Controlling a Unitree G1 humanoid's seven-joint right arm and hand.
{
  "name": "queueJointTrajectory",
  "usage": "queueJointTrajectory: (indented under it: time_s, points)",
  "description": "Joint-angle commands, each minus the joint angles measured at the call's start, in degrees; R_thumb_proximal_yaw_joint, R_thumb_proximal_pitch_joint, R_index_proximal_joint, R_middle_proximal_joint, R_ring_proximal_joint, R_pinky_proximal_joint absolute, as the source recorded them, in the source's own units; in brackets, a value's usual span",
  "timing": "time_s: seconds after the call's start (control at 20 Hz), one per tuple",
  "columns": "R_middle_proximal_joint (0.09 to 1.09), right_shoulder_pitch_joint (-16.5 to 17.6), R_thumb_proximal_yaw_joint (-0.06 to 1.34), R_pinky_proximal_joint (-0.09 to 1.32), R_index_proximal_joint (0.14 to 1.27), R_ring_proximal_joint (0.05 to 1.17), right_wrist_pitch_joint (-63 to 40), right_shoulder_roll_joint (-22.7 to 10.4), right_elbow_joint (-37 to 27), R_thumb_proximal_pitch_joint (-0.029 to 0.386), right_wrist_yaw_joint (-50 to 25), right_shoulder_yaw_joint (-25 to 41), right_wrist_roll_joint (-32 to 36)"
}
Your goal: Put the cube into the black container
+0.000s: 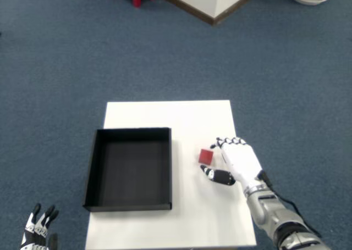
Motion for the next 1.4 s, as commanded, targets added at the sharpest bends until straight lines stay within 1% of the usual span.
queueJointTrajectory:
  time_s: [0.05, 0.35, 0.7, 0.95, 1.15, 1.35, 1.4]
  points:
    - [0.26, -2.6, 0.67, 0.23, 0.54, 0.28, -2.4, -1.4, -1.6, 0.044, -3.2, -0.5, 1.3]
    - [0.25, -2.8, 0.68, 0.20, 0.60, 0.27, -3.5, -1.5, -1.0, 0.049, -2.6, -0.7, 1.6]
    - [0.24, -3.1, 0.68, 0.15, 0.63, 0.26, -4.8, -1.4, -0.7, 0.061, -1.8, -1.1, 1.8]
    - [0.23, -3.2, 0.68, 0.10, 0.63, 0.25, -5.6, -1.2, -0.2, 0.061, -0.7, -1.4, 2.2]
    - [0.23, -2.8, 0.69, 0.03, 0.62, 0.24, -6.2, -1.6, 0.1, 0.067, 0.3, -1.9, 2.6]
    - [0.22, -2.8, 0.69, 0.03, 0.62, 0.24, -6.1, -1.8, 0.3, 0.070, 1.2, -2.0, 2.6]
    - [0.22, -2.9, 0.70, 0.03, 0.55, 0.24, -6.2, -1.9, 0.3, 0.067, 1.3, -2.0, 2.6]
